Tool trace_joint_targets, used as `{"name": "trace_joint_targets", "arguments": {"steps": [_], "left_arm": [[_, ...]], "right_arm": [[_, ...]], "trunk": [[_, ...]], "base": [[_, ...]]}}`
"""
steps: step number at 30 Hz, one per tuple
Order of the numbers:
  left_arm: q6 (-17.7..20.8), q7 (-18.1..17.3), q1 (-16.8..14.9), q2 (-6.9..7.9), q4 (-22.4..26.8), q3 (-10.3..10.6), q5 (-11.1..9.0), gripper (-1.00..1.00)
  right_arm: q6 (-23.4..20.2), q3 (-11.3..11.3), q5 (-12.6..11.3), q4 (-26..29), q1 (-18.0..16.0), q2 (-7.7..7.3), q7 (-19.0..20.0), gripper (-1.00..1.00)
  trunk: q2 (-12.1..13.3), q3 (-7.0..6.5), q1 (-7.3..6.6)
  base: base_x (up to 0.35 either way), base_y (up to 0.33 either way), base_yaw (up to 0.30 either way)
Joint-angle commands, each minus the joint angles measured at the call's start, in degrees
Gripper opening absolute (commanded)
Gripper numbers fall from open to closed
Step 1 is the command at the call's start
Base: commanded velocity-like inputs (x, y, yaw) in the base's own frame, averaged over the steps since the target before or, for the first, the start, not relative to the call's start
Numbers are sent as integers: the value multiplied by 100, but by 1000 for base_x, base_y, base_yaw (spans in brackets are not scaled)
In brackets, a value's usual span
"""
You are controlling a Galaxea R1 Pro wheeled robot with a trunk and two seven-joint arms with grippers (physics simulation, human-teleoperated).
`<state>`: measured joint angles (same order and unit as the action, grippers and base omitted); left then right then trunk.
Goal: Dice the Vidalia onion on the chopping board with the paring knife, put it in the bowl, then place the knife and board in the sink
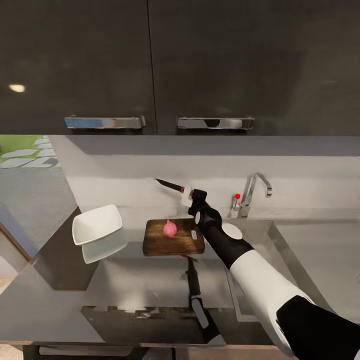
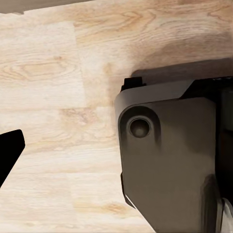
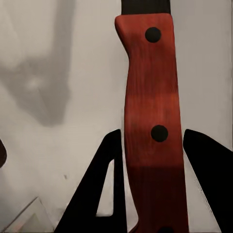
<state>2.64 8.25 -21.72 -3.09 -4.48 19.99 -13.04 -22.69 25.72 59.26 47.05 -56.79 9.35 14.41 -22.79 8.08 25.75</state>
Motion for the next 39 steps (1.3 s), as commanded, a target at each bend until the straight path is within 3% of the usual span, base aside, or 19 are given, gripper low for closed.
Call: {"name": "trace_joint_targets", "arguments": {"steps": [1, 11, 23, 25, 31, 39], "left_arm": [[8, 10, -7, -4, -9, 49, -50, 100], [0, 7, -7, -5, -4, 49, -50, 100], [-18, -7, 7, 23, 7, 49, -54, 100], [-18, -7, 9, 25, 11, 45, -57, 100], [-18, 0, 10, 26, 22, 37, -66, 100], [-23, 1, 10, 29, 50, 37, -83, 100]], "right_arm": [[19, 12, 60, -85, -3, 1, -107, -100], [125, 12, 56, -605, -4, 65, -818, -100], [273, 133, 167, -1080, 85, 65, -1270, -100], [272, 98, 132, -1027, 20, 65, -1203, -100], [313, 155, 334, -936, -175, 65, -1012, -100], [505, 162, 460, -715, -183, 65, -972, -100]], "trunk": [[-13, 12, 3], [-13, 12, 3], [-13, 12, 3], [-13, 12, 3], [-13, 12, 3], [-13, 12, 3]], "base": [[-8, -6, 0], [-1, -1, 0], [0, 0, 0], [0, 0, 0], [0, 0, 0], [0, 0, 0]]}}
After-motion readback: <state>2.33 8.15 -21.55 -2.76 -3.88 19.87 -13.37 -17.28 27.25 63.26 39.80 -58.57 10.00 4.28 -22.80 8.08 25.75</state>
